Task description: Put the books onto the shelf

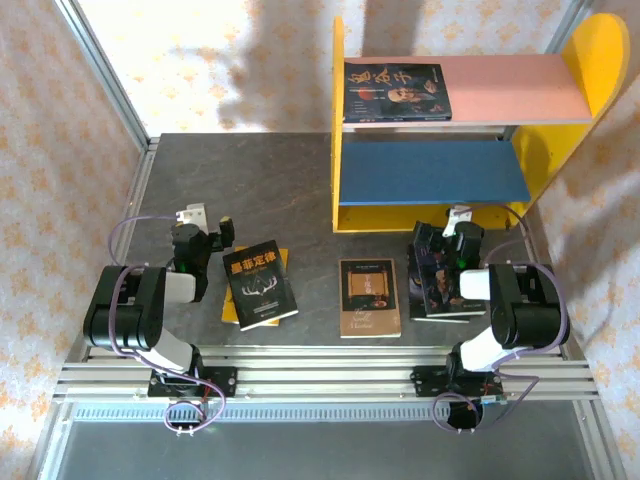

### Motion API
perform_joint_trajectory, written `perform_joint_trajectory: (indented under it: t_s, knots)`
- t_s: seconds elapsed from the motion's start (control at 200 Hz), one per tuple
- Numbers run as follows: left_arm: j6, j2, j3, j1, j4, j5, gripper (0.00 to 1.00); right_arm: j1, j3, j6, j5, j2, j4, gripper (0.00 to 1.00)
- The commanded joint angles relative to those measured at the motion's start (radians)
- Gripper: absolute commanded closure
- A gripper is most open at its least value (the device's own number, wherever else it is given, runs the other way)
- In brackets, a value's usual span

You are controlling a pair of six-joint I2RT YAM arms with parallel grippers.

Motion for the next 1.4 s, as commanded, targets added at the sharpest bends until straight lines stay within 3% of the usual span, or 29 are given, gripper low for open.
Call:
perform_joint_trajectory:
  t_s: [0.0,1.036,1.166,1.211,1.276,1.397]
  knots:
    - [0.026,-0.003,0.022,-0.009,-0.005,0.003,0.01,-0.002,0.002,-0.019,-0.008,-0.013,0.029,0.01]
    - [0.025,-0.005,0.022,-0.014,-0.004,-0.022,0.01,0.000,0.001,-0.011,0.015,-0.018,0.033,0.01]
    - [0.027,-0.171,0.071,-0.042,-0.227,-0.107,0.01,0.001,0.054,0.019,0.080,-0.175,-0.190,0.01]
    - [0.015,-0.258,0.093,-0.063,-0.318,-0.189,0.01,0.009,0.063,0.029,0.092,-0.250,-0.263,0.01]
    - [-0.123,-0.375,0.130,-0.080,-0.459,-0.315,0.01,0.020,0.094,0.073,0.141,-0.357,-0.414,0.01]
    - [-0.300,-0.535,0.218,-0.098,-0.736,-0.294,0.01,0.083,0.202,0.155,0.301,-0.538,-0.791,0.01]
